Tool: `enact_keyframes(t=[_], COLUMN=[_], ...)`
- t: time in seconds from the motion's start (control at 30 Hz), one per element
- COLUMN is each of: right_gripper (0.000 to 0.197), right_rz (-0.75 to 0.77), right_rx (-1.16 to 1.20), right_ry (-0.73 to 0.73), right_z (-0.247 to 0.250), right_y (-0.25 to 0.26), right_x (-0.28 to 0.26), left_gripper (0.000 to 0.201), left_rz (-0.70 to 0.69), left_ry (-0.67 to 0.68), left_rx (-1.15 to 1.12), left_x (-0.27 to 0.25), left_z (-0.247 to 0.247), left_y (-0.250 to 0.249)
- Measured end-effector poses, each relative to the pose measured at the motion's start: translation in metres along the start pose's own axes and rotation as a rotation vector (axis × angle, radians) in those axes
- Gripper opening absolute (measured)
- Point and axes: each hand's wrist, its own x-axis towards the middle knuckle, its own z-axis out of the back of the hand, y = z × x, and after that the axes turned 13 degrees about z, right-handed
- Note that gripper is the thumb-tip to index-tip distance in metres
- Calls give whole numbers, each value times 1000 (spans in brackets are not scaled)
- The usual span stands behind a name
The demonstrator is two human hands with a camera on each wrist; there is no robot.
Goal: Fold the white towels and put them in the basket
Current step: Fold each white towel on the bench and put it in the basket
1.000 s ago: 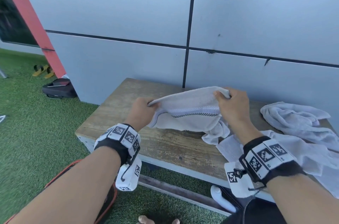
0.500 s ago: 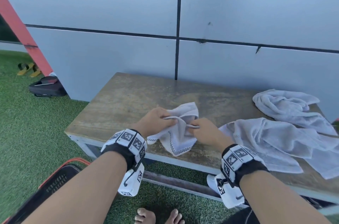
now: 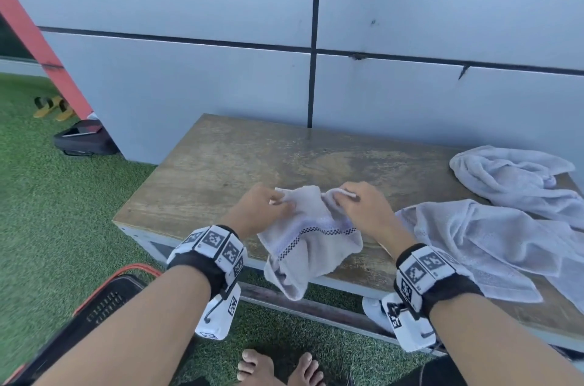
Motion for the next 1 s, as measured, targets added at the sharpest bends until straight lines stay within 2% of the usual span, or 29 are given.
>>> enact_keyframes(t=[0.03, 0.07, 0.13, 0.27, 0.37, 0.43, 0.57, 0.67, 0.8, 0.9, 1.0], right_gripper=[29, 30, 35, 41, 48, 48, 42, 39, 35, 44, 43], right_rz=[32, 37, 18, 16, -37, -61, -96, -119, -144, -161, -181], right_rx=[-26, -34, 17, 25, 36, 45, 48, 122, -63, -83, -73], right_ry=[126, 219, 299, 256, 183, 91, -145, -361, -573, -643, -609], right_z=[-4, -8, -15, -17, -2, 17, 65, 99, 141, 166, 177], right_y=[0, 0, 4, 10, 12, 13, 13, 10, -12, -31, -35], right_x=[0, -1, -3, 5, 21, 38, 90, 131, 168, 177, 177], left_gripper=[27, 23, 35, 51, 54, 52, 47, 32, 22, 21, 20], left_rz=[21, 17, -23, -54, -106, -133, -196, -267, -218, -154, -132], left_ry=[70, 97, 93, 131, 155, 91, -123, -276, -534, -644, -677], left_rx=[79, 142, 169, 130, 132, 115, 71, -2, -65, -109, -10], left_x=[0, 0, 4, 15, 28, 47, 94, 129, 175, 190, 196], left_z=[-4, -9, -19, -22, -10, 2, 37, 67, 103, 123, 133], left_y=[5, 8, 16, 10, -13, -33, -90, -135, -158, -160, -163])
